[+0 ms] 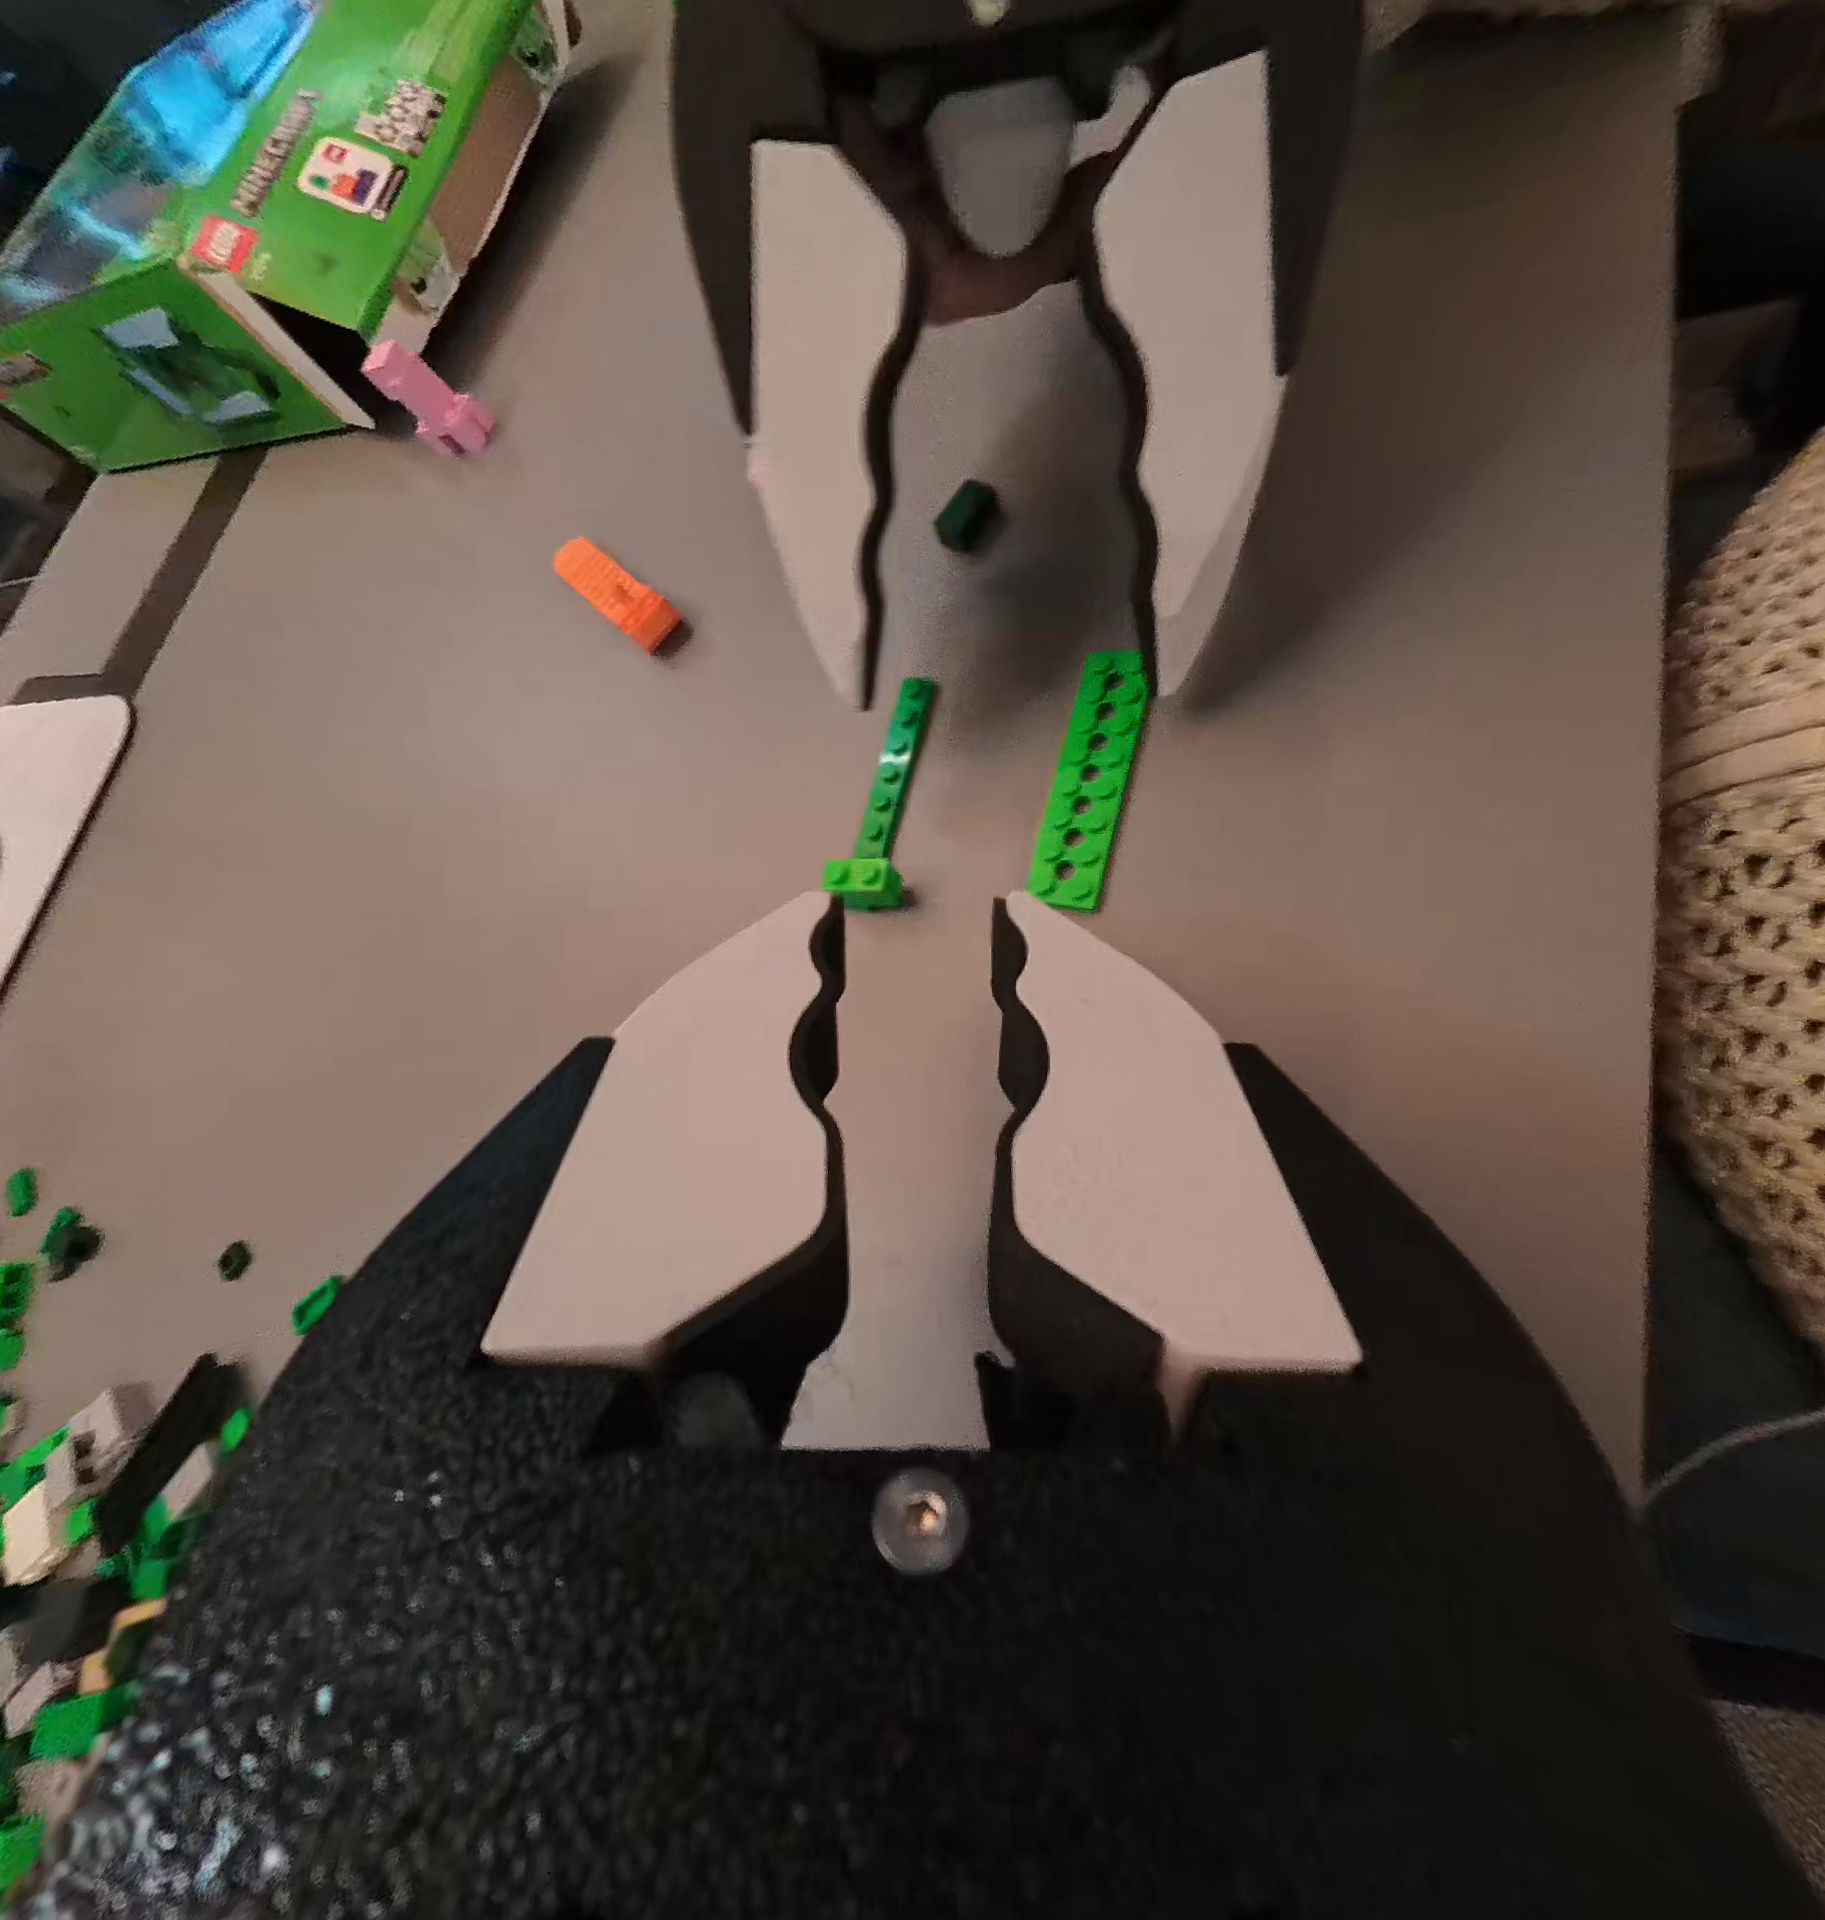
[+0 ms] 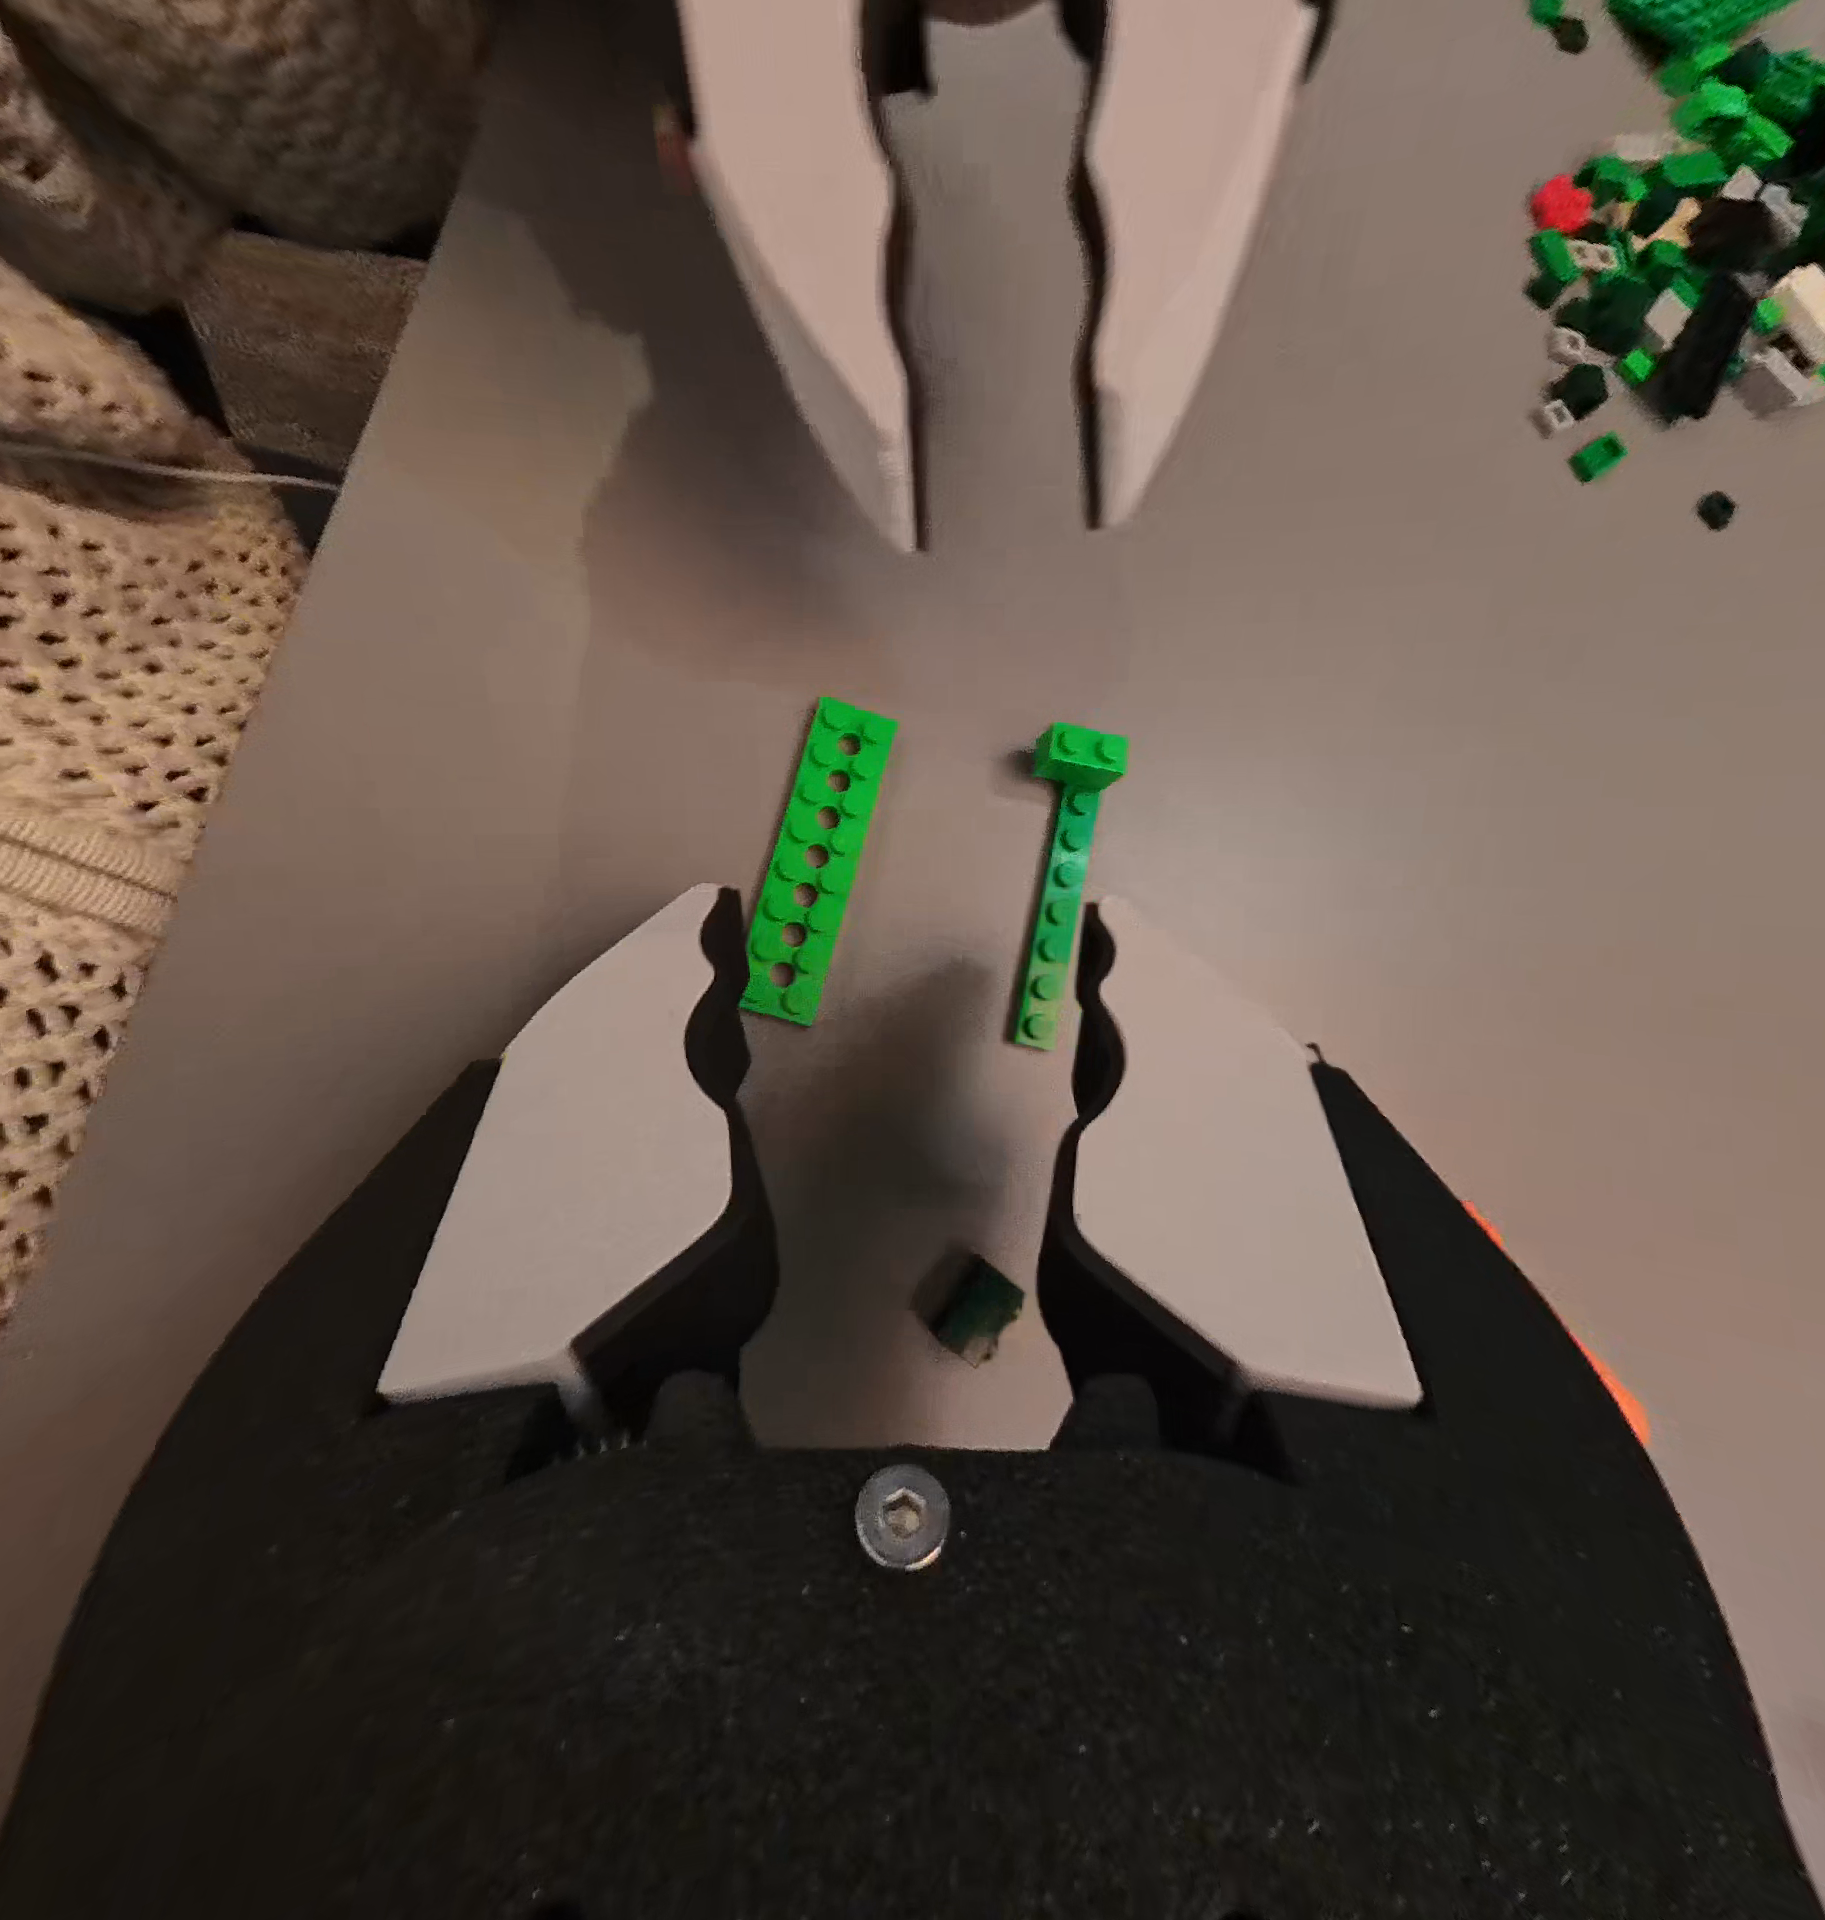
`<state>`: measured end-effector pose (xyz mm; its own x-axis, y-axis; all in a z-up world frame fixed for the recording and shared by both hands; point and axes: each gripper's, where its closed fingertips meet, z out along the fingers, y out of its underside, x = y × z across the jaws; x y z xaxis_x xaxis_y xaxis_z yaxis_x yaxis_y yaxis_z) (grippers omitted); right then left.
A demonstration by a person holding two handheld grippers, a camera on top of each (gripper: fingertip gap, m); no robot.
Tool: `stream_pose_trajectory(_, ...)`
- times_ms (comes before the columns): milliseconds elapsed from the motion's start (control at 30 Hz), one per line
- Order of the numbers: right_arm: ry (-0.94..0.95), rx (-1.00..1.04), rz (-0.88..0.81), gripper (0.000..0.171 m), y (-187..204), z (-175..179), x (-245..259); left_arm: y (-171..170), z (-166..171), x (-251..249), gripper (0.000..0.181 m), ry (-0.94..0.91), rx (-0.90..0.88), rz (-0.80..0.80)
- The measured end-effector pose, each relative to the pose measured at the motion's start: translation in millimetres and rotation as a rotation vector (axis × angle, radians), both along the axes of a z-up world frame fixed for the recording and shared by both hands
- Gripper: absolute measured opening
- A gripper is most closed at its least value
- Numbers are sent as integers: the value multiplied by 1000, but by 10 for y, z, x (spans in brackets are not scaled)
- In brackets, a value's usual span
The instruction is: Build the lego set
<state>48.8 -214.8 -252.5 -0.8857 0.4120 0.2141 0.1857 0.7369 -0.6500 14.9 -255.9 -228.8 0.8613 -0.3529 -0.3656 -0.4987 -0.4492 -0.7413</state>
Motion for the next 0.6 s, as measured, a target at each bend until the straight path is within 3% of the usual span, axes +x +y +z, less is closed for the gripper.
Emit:
stream_pose_trajectory(200, -104, -19, -49, 73, -99, -127, -108, 19, -33, 25, 24, 16, 30, 48)
stream_pose_trajectory(367, -97, 12, -84, 50, -95, -131, -195, 2, 30, 6, 21, 10, 74, 85)
stream_pose_trajectory(600, -101, 49, -70, 35, -69, -138, -300, -15, 3, -74, 20, 34, 48, 104)
